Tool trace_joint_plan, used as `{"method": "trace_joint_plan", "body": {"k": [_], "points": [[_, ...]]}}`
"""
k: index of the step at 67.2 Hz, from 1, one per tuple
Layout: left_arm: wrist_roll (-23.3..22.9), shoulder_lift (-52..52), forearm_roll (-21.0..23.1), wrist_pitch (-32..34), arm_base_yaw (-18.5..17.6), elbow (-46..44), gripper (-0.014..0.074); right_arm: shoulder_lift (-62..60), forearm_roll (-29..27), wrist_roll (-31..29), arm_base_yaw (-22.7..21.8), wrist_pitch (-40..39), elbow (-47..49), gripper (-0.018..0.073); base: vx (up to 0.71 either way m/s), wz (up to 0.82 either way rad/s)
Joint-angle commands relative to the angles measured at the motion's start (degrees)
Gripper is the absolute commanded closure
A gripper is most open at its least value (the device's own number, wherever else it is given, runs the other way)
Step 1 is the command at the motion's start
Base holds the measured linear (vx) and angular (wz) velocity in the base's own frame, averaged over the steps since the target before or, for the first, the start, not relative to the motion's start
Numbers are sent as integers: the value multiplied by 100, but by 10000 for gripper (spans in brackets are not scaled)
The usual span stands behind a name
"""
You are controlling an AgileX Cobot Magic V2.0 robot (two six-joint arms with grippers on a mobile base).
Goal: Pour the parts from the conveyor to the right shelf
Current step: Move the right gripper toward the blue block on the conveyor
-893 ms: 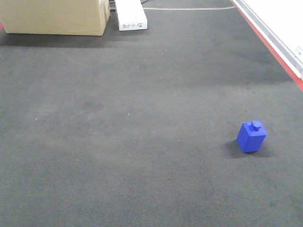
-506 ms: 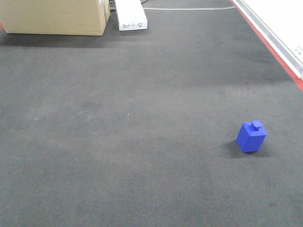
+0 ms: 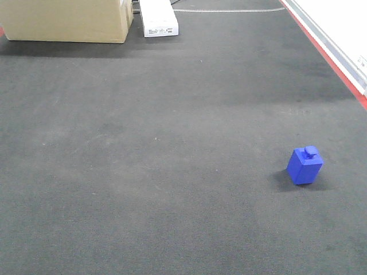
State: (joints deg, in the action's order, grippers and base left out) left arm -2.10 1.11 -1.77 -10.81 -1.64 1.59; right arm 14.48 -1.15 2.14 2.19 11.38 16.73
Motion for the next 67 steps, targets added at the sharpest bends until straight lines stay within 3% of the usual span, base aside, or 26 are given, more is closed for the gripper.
{"method": "trace_joint_plan", "body": {"k": [1, 25, 41, 54, 67], "points": [[-42, 25, 5, 402, -29, -108, 603, 608, -32, -6, -10, 268, 472, 568, 0, 0], [-42, 25, 5, 402, -29, -108, 603, 1517, -67, -16, -10, 143, 510, 568, 0, 0], [-42, 25, 5, 402, -29, -108, 603, 1516, 25, -47, -10, -813, 510, 568, 0, 0], [-42, 25, 5, 402, -29, -108, 603, 1524, 59, -68, -10, -685, 510, 558, 0, 0], [-42, 25, 5, 402, -29, -108, 603, 1540, 310, -93, -10, -540, 510, 489, 0, 0]]}}
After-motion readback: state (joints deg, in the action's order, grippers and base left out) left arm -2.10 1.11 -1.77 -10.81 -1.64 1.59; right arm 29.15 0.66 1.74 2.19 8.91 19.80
